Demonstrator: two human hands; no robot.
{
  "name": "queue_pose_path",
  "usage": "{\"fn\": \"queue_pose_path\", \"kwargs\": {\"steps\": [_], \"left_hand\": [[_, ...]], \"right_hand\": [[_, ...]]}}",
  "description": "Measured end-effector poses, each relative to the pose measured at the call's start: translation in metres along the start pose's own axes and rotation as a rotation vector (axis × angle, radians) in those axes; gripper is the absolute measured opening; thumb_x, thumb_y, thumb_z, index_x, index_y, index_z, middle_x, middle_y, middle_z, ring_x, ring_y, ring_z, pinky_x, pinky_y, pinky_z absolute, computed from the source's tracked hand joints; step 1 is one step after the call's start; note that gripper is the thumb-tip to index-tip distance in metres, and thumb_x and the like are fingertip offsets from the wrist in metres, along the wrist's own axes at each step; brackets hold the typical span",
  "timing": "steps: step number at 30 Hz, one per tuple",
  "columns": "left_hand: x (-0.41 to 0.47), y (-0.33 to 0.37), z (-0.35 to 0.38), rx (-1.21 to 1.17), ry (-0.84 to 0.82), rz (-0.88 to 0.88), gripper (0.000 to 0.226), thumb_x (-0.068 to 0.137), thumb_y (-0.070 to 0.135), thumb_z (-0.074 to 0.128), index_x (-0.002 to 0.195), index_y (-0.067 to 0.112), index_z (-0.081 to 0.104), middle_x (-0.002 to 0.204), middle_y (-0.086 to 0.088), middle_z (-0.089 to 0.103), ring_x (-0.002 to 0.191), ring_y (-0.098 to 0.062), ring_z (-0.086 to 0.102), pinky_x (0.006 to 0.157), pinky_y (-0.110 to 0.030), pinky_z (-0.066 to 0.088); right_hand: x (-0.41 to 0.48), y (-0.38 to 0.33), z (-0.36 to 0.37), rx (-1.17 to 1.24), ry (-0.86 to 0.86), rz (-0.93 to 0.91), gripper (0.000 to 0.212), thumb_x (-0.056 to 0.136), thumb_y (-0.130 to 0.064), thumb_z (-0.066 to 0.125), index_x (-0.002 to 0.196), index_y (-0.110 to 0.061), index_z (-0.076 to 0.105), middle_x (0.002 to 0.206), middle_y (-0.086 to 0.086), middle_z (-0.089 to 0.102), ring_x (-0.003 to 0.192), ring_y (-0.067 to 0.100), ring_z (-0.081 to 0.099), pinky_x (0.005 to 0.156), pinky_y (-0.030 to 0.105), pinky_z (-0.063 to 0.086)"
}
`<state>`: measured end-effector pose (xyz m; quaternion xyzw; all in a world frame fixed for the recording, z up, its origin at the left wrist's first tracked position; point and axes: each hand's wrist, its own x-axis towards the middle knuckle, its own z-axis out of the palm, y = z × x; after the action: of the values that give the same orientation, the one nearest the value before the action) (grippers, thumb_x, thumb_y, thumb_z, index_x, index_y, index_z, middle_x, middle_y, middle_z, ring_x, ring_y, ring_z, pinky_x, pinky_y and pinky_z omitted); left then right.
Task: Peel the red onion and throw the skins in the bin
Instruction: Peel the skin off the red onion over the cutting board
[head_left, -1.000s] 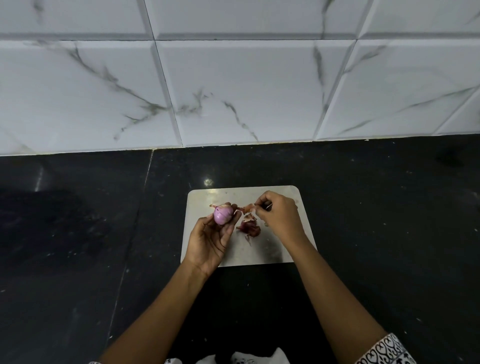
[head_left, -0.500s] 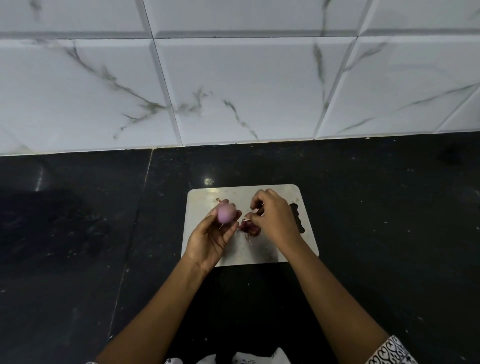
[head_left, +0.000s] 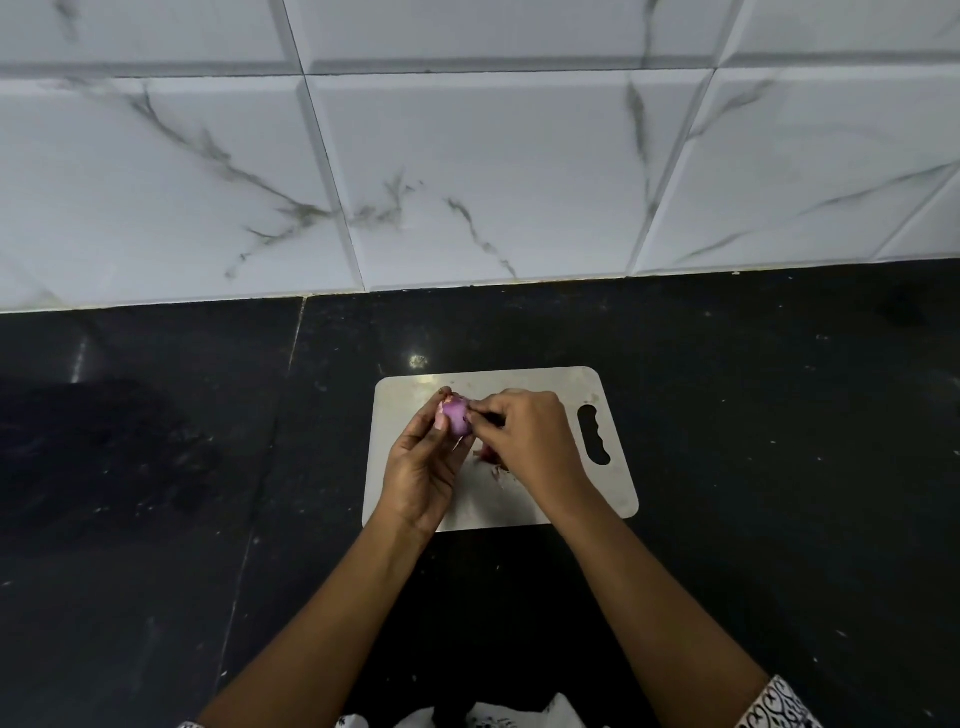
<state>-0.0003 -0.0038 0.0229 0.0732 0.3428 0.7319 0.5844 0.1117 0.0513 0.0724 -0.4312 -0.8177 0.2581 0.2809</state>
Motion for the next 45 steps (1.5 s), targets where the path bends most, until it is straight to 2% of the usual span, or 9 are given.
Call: {"fn": "queue_pose_path", "kwargs": {"steps": [12,17,20,24,28,31,33,40,45], "left_hand": [[-0.004,-0.003,0.0,0.009,0.004,0.007,0.03,0.094,0.0,0.041,0.118,0.005,0.058,0.106,-0.012,0.068,0.09,-0.018,0.07,0.072,-0.025,0.058],[-0.006,-0.002,0.0,-0.007,-0.017,-0.008,0.037,0.078,0.009,0.058,0.115,0.006,0.061,0.11,-0.012,0.067,0.094,-0.019,0.07,0.072,-0.026,0.058],[-0.005,0.0,0.0,-0.031,-0.06,-0.032,0.056,0.059,0.017,0.085,0.111,0.007,0.066,0.114,-0.014,0.068,0.098,-0.023,0.069,0.072,-0.028,0.058],[-0.002,0.002,-0.004,-0.031,-0.067,-0.06,0.069,0.044,0.026,0.093,0.106,0.007,0.07,0.109,-0.014,0.069,0.096,-0.024,0.07,0.071,-0.027,0.058],[-0.004,0.007,0.0,-0.001,-0.093,-0.077,0.061,0.06,0.03,0.084,0.112,0.005,0.063,0.102,-0.014,0.071,0.092,-0.024,0.07,0.071,-0.028,0.059],[-0.006,0.009,0.004,0.033,-0.081,-0.116,0.039,0.082,0.024,0.056,0.115,0.004,0.06,0.103,-0.015,0.07,0.087,-0.021,0.071,0.074,-0.027,0.059],[-0.006,0.008,0.005,0.047,-0.053,-0.132,0.033,0.089,0.022,0.049,0.113,0.004,0.061,0.102,-0.016,0.068,0.084,-0.019,0.071,0.074,-0.026,0.059],[-0.006,0.012,0.003,0.057,-0.013,-0.189,0.033,0.093,0.024,0.045,0.114,0.001,0.058,0.106,-0.017,0.066,0.081,-0.019,0.071,0.071,-0.027,0.06],[-0.008,0.011,0.004,0.009,-0.008,-0.258,0.037,0.099,0.028,0.04,0.119,0.002,0.056,0.099,-0.017,0.071,0.08,-0.019,0.072,0.065,-0.026,0.06]], "right_hand": [[-0.003,0.0,0.015,-0.125,0.084,-0.024,0.019,0.083,-0.024,0.066,0.081,-0.006,0.062,0.078,0.01,0.065,0.067,0.022,0.059,0.062,0.039,0.053],[0.001,0.006,0.012,-0.044,0.074,0.037,0.012,0.08,-0.019,0.068,0.081,-0.008,0.064,0.078,0.006,0.067,0.07,0.018,0.062,0.066,0.038,0.055],[0.003,0.016,0.004,0.159,0.12,0.195,0.005,0.081,-0.011,0.066,0.085,-0.01,0.069,0.079,-0.002,0.068,0.072,0.01,0.063,0.072,0.034,0.057],[0.001,0.019,-0.009,0.297,-0.094,-0.012,0.025,0.082,-0.005,0.065,0.104,-0.016,0.067,0.099,-0.006,0.065,0.088,0.004,0.064,0.074,0.029,0.058],[0.006,0.018,-0.023,0.103,-0.306,-0.201,0.041,0.08,-0.012,0.068,0.117,-0.026,0.058,0.112,-0.013,0.053,0.094,0.004,0.058,0.073,0.02,0.052],[0.014,0.015,-0.026,-0.001,-0.314,-0.271,0.033,0.08,-0.016,0.069,0.111,-0.021,0.06,0.11,-0.005,0.054,0.088,0.006,0.054,0.07,0.018,0.044],[0.017,0.013,-0.025,-0.014,-0.301,-0.293,0.026,0.08,-0.017,0.07,0.106,-0.017,0.062,0.106,-0.004,0.055,0.085,0.007,0.054,0.068,0.018,0.044],[0.019,0.015,-0.025,-0.025,-0.355,-0.288,0.015,0.08,-0.016,0.07,0.092,-0.009,0.065,0.097,0.001,0.056,0.084,0.016,0.058,0.075,0.037,0.051],[0.018,0.02,-0.026,0.04,-0.36,-0.241,0.011,0.08,-0.013,0.069,0.089,-0.01,0.063,0.095,0.0,0.055,0.085,0.012,0.057,0.077,0.033,0.051]]}}
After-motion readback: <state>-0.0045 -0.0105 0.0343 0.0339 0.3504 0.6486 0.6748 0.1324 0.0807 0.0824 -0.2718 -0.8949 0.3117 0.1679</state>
